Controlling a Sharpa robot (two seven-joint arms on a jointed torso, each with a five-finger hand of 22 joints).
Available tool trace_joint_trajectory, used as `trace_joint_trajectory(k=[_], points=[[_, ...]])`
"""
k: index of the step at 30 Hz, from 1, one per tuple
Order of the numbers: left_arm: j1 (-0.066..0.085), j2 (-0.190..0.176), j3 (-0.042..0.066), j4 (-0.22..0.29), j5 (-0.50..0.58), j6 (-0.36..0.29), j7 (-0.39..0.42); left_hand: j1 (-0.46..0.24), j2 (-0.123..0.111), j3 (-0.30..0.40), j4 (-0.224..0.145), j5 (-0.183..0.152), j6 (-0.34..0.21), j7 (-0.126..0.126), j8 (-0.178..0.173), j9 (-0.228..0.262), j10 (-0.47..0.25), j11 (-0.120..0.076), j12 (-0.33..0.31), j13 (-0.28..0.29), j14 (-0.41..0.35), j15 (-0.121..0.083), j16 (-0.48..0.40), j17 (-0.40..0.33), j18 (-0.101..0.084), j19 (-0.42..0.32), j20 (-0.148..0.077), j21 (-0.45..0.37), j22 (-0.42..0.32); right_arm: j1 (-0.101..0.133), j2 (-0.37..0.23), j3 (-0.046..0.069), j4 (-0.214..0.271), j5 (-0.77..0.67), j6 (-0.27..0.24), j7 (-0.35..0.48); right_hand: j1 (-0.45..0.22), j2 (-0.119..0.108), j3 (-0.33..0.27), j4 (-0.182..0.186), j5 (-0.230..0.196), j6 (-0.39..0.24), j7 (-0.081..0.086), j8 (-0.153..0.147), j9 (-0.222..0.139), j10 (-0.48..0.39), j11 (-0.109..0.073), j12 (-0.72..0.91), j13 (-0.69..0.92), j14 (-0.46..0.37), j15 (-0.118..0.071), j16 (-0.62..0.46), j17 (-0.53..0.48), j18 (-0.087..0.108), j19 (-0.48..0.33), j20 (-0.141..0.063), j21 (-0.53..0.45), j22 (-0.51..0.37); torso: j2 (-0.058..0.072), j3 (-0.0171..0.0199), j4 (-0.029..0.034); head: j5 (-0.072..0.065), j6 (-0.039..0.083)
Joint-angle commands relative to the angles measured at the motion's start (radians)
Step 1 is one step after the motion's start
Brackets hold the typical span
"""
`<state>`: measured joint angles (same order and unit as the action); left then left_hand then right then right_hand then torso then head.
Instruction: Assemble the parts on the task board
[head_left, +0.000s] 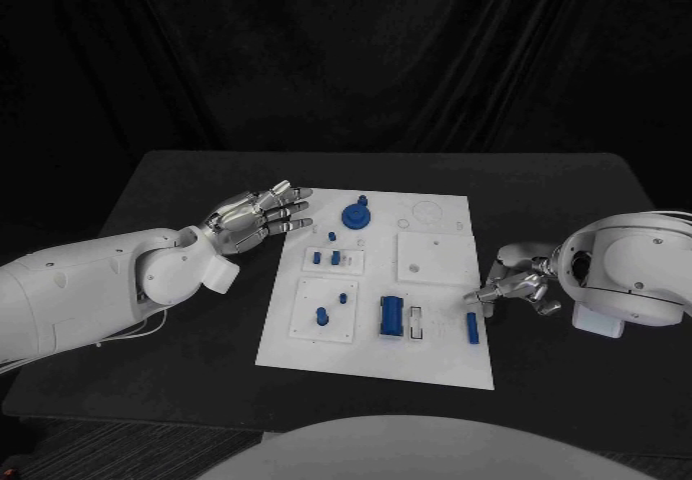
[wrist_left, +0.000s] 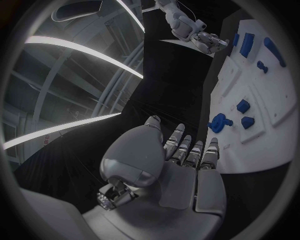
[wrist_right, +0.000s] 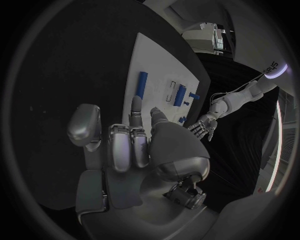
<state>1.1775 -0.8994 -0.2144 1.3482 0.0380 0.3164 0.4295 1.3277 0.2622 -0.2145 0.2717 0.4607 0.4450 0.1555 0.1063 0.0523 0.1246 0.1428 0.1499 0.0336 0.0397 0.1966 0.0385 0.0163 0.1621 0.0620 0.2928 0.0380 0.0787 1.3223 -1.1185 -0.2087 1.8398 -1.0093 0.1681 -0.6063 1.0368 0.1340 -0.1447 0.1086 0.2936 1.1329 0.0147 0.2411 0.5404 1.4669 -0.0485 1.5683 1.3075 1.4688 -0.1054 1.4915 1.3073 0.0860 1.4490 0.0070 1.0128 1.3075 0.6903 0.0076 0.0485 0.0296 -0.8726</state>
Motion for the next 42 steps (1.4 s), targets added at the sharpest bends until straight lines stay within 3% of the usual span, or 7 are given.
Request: trace_joint_trajectory(k=[1,15,21,25,36,40,42], points=[[-0.002,-0.001,0.001,0.001,0.000,0.006,0.015,0.008,0.002,0.001,-0.008,0.006,0.004,0.006,0.005,0.001,0.005,0.002,0.003,0.001,0.009,-0.001,0.006,0.001,-0.004,0.006,0.001,0.005,0.000,-0.013,0.001,0.000,0.001,-0.021,0.015,-0.030,-0.006,-0.009,-0.001,-0.007,-0.006,0.007,0.003,0.004,0.002,0.104,-0.007,0.003,0.263,0.067,-0.007,-0.003,0.063,0.015,-0.001,-0.007,-0.004,0.126,0.000,0.0003,0.0001,-0.001,0.000],[-0.002,0.001,0.001,0.000,0.000,0.010,0.013,0.010,0.003,0.004,-0.011,0.007,0.002,0.008,0.007,0.000,0.016,0.009,0.015,0.003,0.025,-0.002,0.019,0.005,-0.005,0.006,0.001,0.004,-0.001,-0.045,0.018,0.000,-0.001,-0.063,-0.005,-0.032,0.022,-0.007,0.016,-0.033,-0.002,-0.024,0.010,-0.017,0.004,0.104,-0.001,0.003,0.263,0.067,-0.004,-0.004,0.058,0.017,-0.003,-0.006,-0.021,0.122,0.000,0.0004,0.0001,-0.006,0.000],[-0.002,-0.001,0.001,0.001,0.000,0.008,0.012,0.010,0.003,0.005,-0.011,0.008,0.002,0.008,0.007,0.000,0.020,0.009,0.019,0.004,0.025,-0.002,0.019,0.005,-0.005,0.006,0.001,0.005,-0.001,-0.069,0.023,0.000,0.002,-0.132,0.032,-0.039,0.049,-0.014,0.030,-0.062,0.004,-0.051,0.019,-0.038,-0.001,0.104,0.006,0.003,0.263,0.065,0.002,-0.009,0.048,0.019,-0.006,-0.001,-0.038,0.117,0.000,0.0004,0.0001,-0.003,0.000],[-0.002,0.001,0.001,0.001,0.000,0.008,0.011,0.010,0.003,0.005,-0.011,0.008,0.002,0.008,0.008,0.000,0.022,0.010,0.021,0.004,0.025,-0.003,0.019,0.005,-0.005,0.007,0.001,0.005,-0.001,-0.082,0.029,0.000,0.001,-0.175,0.045,-0.042,0.089,-0.019,0.058,-0.103,-0.027,-0.109,0.046,-0.095,-0.044,0.104,0.029,0.003,0.263,0.080,0.020,0.028,0.131,0.014,0.001,0.011,-0.018,0.122,0.000,0.0005,0.0001,-0.006,0.000],[-0.002,0.002,0.001,0.001,0.000,0.010,0.010,0.010,0.003,0.005,-0.011,0.008,0.002,0.008,0.008,0.000,0.023,0.011,0.022,0.005,0.025,-0.003,0.019,0.005,-0.005,0.006,0.001,0.005,-0.001,-0.097,0.042,0.000,0.008,-0.240,0.033,-0.043,0.132,-0.035,0.092,-0.156,-0.022,-0.115,0.056,-0.122,-0.083,0.104,0.039,0.003,0.263,0.076,0.030,0.024,0.118,0.017,-0.001,0.023,-0.032,0.120,0.000,0.0004,-0.0004,-0.001,0.000],[-0.002,0.001,0.001,0.001,0.000,0.010,0.010,0.010,0.003,0.005,-0.012,0.009,0.001,0.008,0.008,0.000,0.026,0.012,0.025,0.005,0.026,-0.004,0.019,0.005,-0.005,0.006,0.001,0.005,-0.001,-0.099,0.044,0.000,0.016,-0.250,-0.004,-0.037,0.187,-0.040,0.133,-0.211,0.048,-0.105,0.056,-0.125,-0.096,0.104,0.039,0.003,0.263,0.072,0.029,0.016,0.099,0.020,-0.005,0.024,-0.046,0.117,0.001,0.0007,0.0002,0.000,0.000],[-0.002,0.001,0.001,0.000,0.000,0.012,0.011,0.010,0.003,0.005,-0.012,0.009,0.000,0.008,0.008,0.000,0.029,0.013,0.028,0.006,0.026,-0.004,0.020,0.005,-0.005,0.006,0.001,0.005,-0.001,-0.100,0.045,0.000,0.022,-0.253,-0.032,-0.028,0.233,-0.042,0.185,-0.268,0.100,-0.090,0.055,-0.121,-0.103,0.104,0.037,0.003,0.263,0.072,0.027,0.016,0.100,0.020,-0.005,0.023,-0.045,0.117,0.000,0.0005,0.0002,0.002,0.000]])
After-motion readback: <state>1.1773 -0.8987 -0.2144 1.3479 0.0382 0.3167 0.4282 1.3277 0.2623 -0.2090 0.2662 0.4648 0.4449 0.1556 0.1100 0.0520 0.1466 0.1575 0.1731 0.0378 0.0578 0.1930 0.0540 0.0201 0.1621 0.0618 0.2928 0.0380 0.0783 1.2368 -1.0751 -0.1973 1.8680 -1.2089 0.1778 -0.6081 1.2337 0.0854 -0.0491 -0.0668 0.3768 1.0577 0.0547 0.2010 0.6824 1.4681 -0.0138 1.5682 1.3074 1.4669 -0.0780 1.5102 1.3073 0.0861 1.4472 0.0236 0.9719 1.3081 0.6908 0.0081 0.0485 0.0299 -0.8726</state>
